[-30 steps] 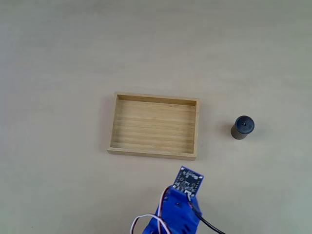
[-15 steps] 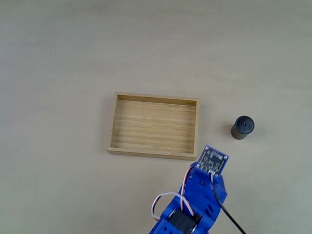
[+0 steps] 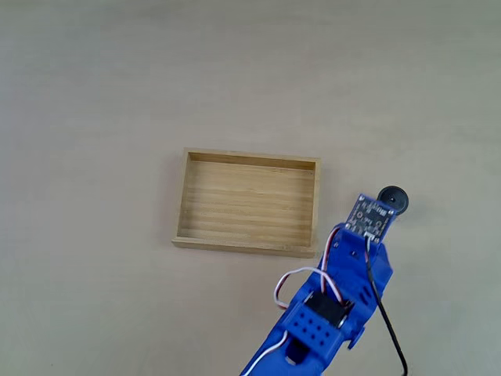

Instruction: Place the black cylinder in the wooden box then return to rest.

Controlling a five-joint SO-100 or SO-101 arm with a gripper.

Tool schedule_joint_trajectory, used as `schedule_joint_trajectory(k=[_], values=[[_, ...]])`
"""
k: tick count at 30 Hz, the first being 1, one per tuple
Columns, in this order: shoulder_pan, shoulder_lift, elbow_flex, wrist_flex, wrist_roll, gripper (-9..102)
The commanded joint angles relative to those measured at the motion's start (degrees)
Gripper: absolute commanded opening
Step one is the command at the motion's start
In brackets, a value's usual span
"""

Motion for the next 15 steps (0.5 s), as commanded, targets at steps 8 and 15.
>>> schedule_joint_trajectory(k=[8, 15], values=[[1.85, 6.33, -14.33, -2.90, -0.70, 30], [2.37, 8.44, -16.17, -3.16, -0.62, 30]])
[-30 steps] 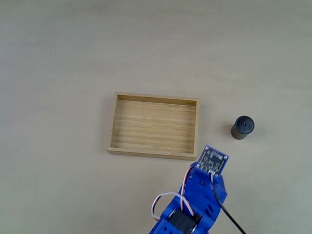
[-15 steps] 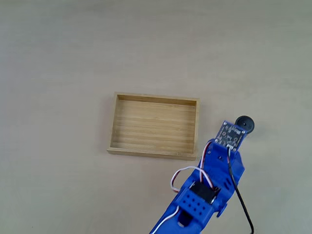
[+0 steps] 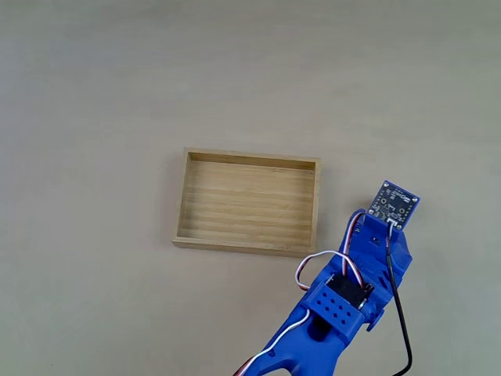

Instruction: Place the black cylinder in the wooden box then return to rest.

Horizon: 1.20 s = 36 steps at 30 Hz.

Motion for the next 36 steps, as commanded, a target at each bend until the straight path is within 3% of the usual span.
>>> schedule_joint_trajectory(k=[1, 36], values=[[0.53, -0.62, -7.12, -2.02, 0.00, 30], [-2.02, 12.39, -20.74, -2.99, -0.26, 32]])
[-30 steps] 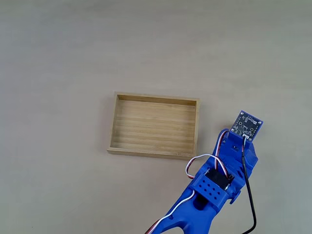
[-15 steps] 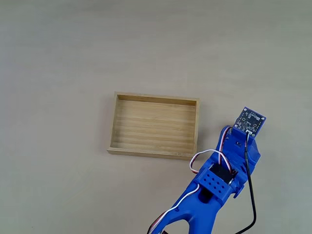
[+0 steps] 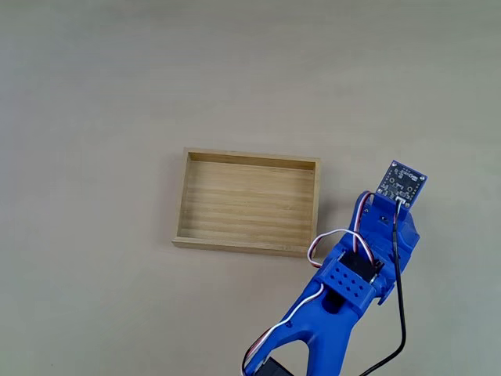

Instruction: Place the black cylinder in the wooden box then return to rest.

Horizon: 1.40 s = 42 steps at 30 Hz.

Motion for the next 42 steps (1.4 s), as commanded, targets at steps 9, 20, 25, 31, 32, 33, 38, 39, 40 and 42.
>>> schedule_joint_trajectory(k=[9, 20, 25, 31, 32, 33, 38, 39, 40, 42], values=[[-0.79, 1.23, -10.20, -2.55, 0.09, 32], [-1.32, 2.81, -10.90, -2.81, 0.18, 30], [-1.67, 2.81, -10.81, -2.81, 0.09, 23], [-1.67, 2.81, -10.81, -2.81, 0.18, 19], [-1.67, 2.64, -10.81, -2.81, 0.09, 18], [-1.58, 2.46, -10.81, -2.81, -0.09, 18], [-1.49, 1.41, -10.81, -2.72, -0.18, 16], [-1.41, 0.97, -10.81, -2.72, -0.26, 16], [-1.41, 0.53, -10.81, -2.64, -0.26, 16], [-1.32, -1.05, -10.81, -2.64, -0.26, 16]])
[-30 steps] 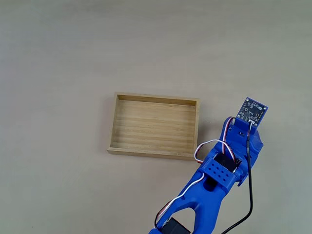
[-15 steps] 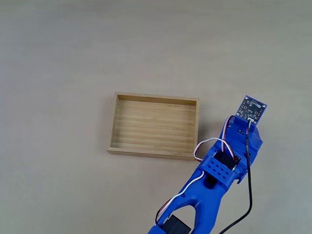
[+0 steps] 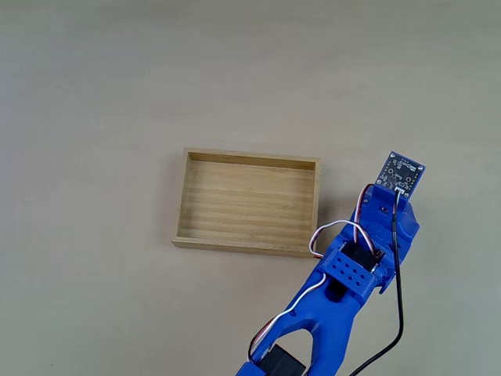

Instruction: Place the black cylinder in the wooden box then return to rest.

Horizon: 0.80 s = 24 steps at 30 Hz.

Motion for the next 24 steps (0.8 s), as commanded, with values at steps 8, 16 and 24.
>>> schedule_joint_trajectory(k=[8, 16, 24], values=[[-0.79, -14.41, -6.15, -1.32, -0.18, 17], [-4.48, -22.94, -3.08, 0.09, -2.46, 17], [-13.62, -33.93, 6.06, 0.09, -3.43, 16]])
